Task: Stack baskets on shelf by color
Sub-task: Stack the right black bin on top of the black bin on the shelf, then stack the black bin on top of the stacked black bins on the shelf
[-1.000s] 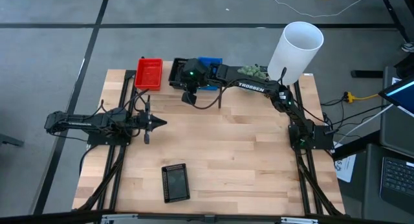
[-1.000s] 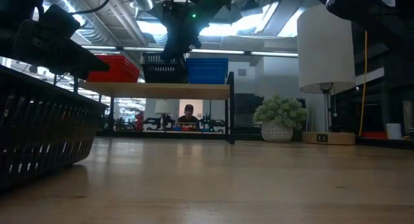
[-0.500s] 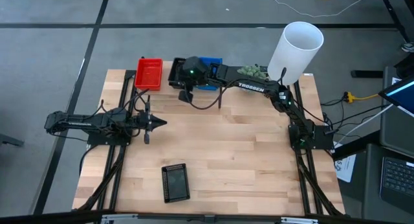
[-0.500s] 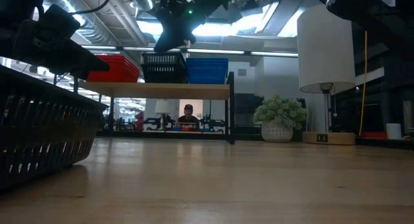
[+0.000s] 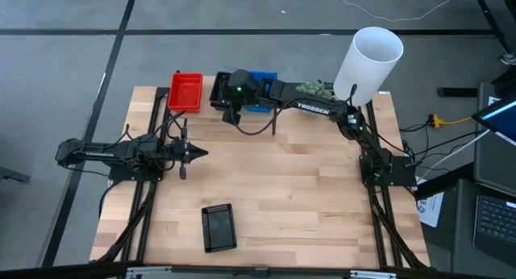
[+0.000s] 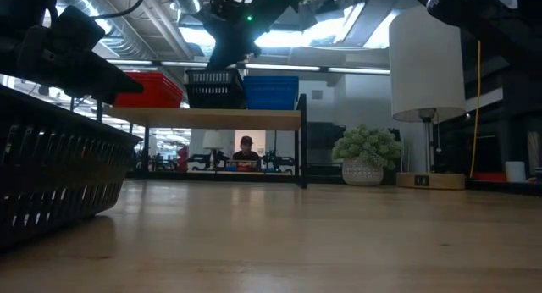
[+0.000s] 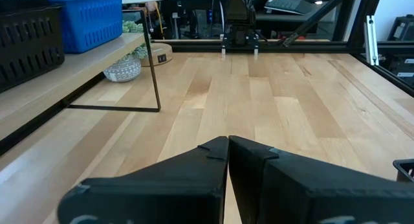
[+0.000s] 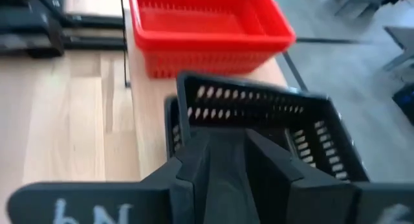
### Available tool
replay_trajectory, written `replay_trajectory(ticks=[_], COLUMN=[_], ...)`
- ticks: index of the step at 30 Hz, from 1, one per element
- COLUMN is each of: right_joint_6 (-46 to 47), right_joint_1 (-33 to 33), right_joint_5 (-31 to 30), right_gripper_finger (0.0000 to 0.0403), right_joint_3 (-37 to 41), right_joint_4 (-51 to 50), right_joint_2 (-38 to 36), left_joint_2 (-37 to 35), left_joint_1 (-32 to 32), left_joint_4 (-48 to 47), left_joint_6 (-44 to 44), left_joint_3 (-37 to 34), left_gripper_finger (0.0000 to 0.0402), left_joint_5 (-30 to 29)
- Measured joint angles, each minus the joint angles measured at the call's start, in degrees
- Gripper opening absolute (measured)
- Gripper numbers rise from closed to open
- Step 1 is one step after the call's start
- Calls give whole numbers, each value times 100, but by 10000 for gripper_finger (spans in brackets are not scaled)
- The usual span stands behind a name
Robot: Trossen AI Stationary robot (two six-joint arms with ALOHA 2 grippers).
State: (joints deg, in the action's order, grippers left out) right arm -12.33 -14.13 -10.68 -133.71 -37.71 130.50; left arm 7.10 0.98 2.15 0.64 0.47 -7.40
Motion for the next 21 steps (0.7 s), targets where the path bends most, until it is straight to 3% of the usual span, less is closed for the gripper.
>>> replay_trajectory(ticks=[21], right_joint_6=[330], right_joint_1=[11], right_joint_5=[-19], right_gripper_finger=[94], right_joint_3=[0], right_joint_4=[-416], right_joint_2=[0], left_joint_2=[-1], left_joint_1=[-1], left_joint_4=[0], left_joint_6=[0], left_joint_3=[0], left_gripper_finger=[5], left_joint_5=[2])
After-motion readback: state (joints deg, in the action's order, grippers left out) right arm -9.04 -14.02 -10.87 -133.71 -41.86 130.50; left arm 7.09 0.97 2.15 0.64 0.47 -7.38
